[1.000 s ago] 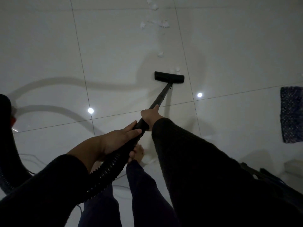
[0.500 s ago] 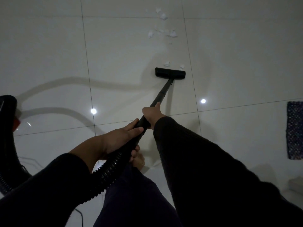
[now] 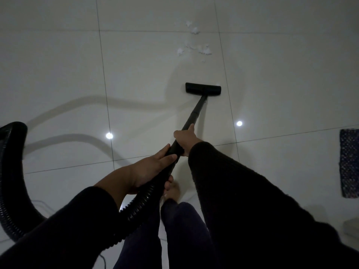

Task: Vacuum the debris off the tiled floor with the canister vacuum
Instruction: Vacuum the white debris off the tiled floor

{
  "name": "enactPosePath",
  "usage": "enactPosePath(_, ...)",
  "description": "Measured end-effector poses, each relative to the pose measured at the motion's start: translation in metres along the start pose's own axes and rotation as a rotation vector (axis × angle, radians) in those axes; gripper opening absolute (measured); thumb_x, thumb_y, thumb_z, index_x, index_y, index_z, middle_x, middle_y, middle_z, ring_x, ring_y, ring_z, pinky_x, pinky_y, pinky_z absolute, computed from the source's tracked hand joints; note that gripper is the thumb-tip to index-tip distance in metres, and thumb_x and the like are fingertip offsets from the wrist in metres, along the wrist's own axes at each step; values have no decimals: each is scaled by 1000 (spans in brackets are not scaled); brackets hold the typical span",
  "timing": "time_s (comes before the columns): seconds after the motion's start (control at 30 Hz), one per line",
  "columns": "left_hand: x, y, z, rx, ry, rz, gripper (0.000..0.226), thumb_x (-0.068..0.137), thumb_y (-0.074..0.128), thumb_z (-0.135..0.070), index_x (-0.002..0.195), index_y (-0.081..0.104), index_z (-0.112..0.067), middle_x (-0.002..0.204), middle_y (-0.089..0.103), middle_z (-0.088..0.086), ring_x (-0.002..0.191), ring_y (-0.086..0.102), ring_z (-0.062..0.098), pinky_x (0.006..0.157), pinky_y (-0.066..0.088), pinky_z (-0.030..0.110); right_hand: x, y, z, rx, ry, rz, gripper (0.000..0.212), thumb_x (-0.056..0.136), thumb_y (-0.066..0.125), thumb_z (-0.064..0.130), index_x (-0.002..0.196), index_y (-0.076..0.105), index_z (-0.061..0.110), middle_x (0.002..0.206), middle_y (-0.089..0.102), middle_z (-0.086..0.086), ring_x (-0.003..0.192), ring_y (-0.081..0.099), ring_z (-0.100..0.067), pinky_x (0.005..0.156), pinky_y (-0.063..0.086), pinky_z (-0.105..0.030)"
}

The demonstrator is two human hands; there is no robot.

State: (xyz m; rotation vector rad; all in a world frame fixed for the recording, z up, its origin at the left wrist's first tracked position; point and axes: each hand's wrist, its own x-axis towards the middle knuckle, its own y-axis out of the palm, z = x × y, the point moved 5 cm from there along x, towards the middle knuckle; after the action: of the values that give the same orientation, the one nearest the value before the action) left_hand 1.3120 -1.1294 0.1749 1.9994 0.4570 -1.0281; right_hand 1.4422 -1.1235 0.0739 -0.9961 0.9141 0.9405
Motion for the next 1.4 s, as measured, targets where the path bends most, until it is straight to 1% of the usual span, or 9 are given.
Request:
enactPosePath(0.03,3,0,0,-6,3,-2,65,98,44,-31,147,5,-48,61,57,8,49,56,17,48,51,29,3,-1,0,9,5,-1,91,84,45,17,149,-17,32,152,31,-12,110,57,-36,99,49,-52)
enactPosePath(0.1,9,0,0,-10,6,-8,66,98,44,-30,147,2,-49,60,57,7,49,55,17,48,52,29,7,-5,-1,39,26,-10,93,85,46,19,147,-21,37,139,44,-16,104,58,-34,97,50,-52)
enactPosePath(0.17,13,-2,-1,-10,1,-18,67,98,45,-30,146,2,-50,61,57,8,50,55,17,49,51,30,11,-7,0,48,31,-19,91,88,45,21,147,-20,39,131,49,-15,102,59,-32,96,51,-51)
enactPosePath(0.37,22,-6,-19,-38,2,-54,63,98,45,-31,143,9,-56,59,54,6,48,52,18,50,48,32,26,-12,18,39,8,-9,89,87,45,22,147,-19,40,133,49,-15,101,60,-31,94,53,-50)
enactPosePath(0.67,33,-4,-59,-36,49,-176,64,99,42,-27,149,5,-43,63,52,12,47,51,18,43,48,26,45,-20,60,-7,-13,45,89,87,45,23,147,-19,41,129,53,-16,103,61,-34,95,52,-50)
enactPosePath(0.9,54,-11,-95,23,70,-172,67,98,43,-30,148,1,-45,68,55,10,49,55,16,46,50,28,66,-34,94,-22,-41,63,90,86,46,25,146,-19,43,131,52,-16,101,62,-34,95,52,-51)
enactPosePath(1.03,65,-22,-113,73,73,-187,66,96,45,-37,147,5,-48,71,57,6,55,55,17,54,48,30,75,-38,115,-20,-44,78,91,86,46,25,145,-20,43,128,53,-16,101,61,-35,94,52,-52)
enactPosePath(1.23,71,-33,-149,7,98,-127,63,98,44,-32,145,5,-51,63,55,10,51,52,20,49,49,30,87,-44,153,-8,-50,60,91,86,46,24,146,-19,43,131,51,-15,102,60,-34,94,52,-53)
enactPosePath(1.4,75,-46,-180,8,129,-100,57,99,42,-31,141,11,-54,68,51,12,50,53,19,49,49,30,97,-44,184,12,-46,36,89,88,46,23,147,-17,43,123,50,-12,103,60,-32,94,52,-52)
